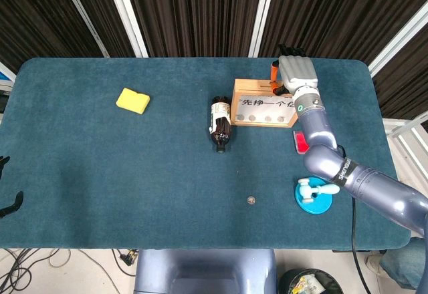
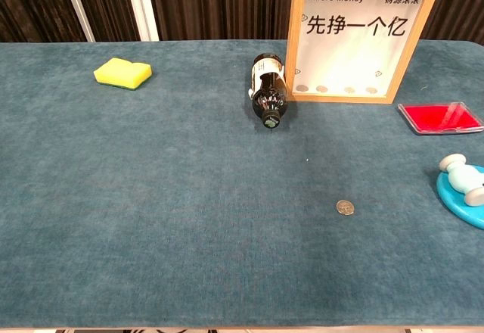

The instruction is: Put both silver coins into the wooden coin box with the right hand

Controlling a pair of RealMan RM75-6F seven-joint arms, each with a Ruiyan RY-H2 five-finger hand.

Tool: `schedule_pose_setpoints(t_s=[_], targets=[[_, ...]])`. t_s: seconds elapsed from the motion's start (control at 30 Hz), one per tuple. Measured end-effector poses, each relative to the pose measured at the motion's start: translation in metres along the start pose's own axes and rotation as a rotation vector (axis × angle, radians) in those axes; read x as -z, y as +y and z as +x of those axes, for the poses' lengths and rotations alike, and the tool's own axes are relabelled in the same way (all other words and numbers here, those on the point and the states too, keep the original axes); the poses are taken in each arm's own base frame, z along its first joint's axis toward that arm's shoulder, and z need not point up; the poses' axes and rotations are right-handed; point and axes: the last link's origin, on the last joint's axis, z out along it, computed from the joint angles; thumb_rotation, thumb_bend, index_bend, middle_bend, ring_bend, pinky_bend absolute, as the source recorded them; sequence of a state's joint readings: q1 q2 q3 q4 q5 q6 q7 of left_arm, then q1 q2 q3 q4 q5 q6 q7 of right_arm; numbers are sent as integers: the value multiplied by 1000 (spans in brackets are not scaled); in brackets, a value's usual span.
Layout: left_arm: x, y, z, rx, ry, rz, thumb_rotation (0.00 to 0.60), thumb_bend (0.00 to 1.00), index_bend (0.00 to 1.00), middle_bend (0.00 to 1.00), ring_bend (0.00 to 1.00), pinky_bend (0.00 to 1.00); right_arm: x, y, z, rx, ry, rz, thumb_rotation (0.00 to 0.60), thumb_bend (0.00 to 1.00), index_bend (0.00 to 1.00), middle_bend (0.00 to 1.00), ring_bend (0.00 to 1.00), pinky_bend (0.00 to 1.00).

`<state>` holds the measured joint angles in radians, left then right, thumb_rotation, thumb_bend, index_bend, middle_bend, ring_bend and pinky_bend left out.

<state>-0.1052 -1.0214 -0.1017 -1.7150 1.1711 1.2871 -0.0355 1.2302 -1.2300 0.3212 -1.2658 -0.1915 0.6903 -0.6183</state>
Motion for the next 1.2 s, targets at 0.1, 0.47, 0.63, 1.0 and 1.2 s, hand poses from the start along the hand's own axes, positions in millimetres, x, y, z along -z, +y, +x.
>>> schedule_pose_setpoints(t_s=[0.1, 0.47, 0.63, 1.0, 1.2], targets=[[0, 0, 0, 1, 0, 0, 600, 396, 47, 0, 0, 0, -1, 2, -1, -4, -1, -6, 600, 516, 762, 2, 0, 0], [0, 0, 0, 3, -1, 0, 600, 396, 33, 0, 0, 0, -2, 7, -3, -8, -7, -14, 600, 517, 762, 2, 0, 0], [0, 0, 0, 3, -1, -1, 600, 396, 30, 0, 0, 0, 0, 7, -3, -3, -12, -14, 600, 517, 762, 2, 0, 0], [1, 0, 0, 4, -3, -2, 600, 396, 27, 0, 0, 0, 0, 9, -1, -6, -5, -20, 600, 517, 762, 2, 0, 0], [1, 0, 1, 8, -2, 0, 600, 396, 27, 0, 0, 0, 0, 10, -2, 0, -10, -22, 600, 516, 762, 2, 0, 0]])
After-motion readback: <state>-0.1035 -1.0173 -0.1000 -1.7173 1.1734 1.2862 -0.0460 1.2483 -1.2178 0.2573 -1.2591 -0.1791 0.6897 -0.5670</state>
